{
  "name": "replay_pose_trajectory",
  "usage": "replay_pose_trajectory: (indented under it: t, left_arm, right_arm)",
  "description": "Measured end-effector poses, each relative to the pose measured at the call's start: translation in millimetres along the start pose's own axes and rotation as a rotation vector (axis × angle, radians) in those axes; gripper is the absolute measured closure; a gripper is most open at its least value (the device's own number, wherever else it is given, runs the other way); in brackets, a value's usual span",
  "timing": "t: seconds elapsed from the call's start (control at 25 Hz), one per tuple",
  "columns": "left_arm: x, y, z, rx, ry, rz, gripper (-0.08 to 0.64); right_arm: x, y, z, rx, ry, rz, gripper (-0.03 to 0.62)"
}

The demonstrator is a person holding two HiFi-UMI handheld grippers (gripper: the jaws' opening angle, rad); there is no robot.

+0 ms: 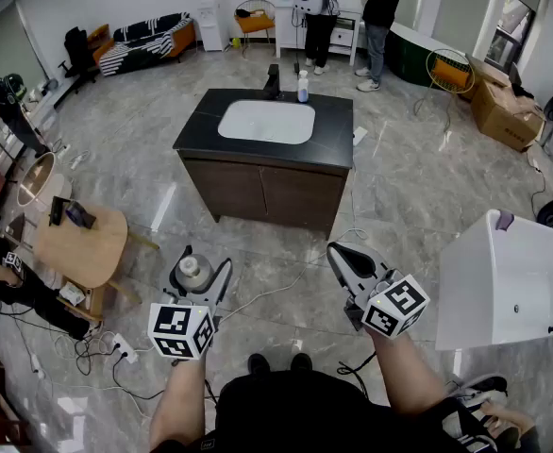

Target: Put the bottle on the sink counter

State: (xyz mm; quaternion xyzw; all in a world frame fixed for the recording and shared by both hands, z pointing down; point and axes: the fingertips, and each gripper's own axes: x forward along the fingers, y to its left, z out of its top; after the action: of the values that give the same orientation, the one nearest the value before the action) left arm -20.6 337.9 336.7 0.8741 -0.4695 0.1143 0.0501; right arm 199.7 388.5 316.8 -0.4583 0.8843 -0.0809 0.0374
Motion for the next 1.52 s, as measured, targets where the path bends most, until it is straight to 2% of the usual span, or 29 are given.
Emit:
replay_pose_trajectory:
  t: [0.4,0.72,0.92,1.2,1.52]
  left_arm:
    - [-9,-2,-1,0.006,-0.001,0.025,0.216]
    - [-13,-17,-12,-0.016,0.008,0.033,0.216]
    - [-8,-11,-19,-0.027,0.017,0.030,0.218]
    - [17,21,-8,-0.014,-0.009,0.033,0.218]
    - [77,88,3,-0.006,-0.017,0.011,0.218]
  right_arm:
    - [-7,4,2,-0.004,-0.009,0.014,0.580]
    - [-24,1,-8,0.042,0.005,0.022,0.578]
    - [-19,-3,-12,0.038,0.024,0.013,0.578]
    - [20,-11,-12,0.028,0.041,0.034,0.578]
    - [116,-35,-13,0.042,0.071,0.044,0.578]
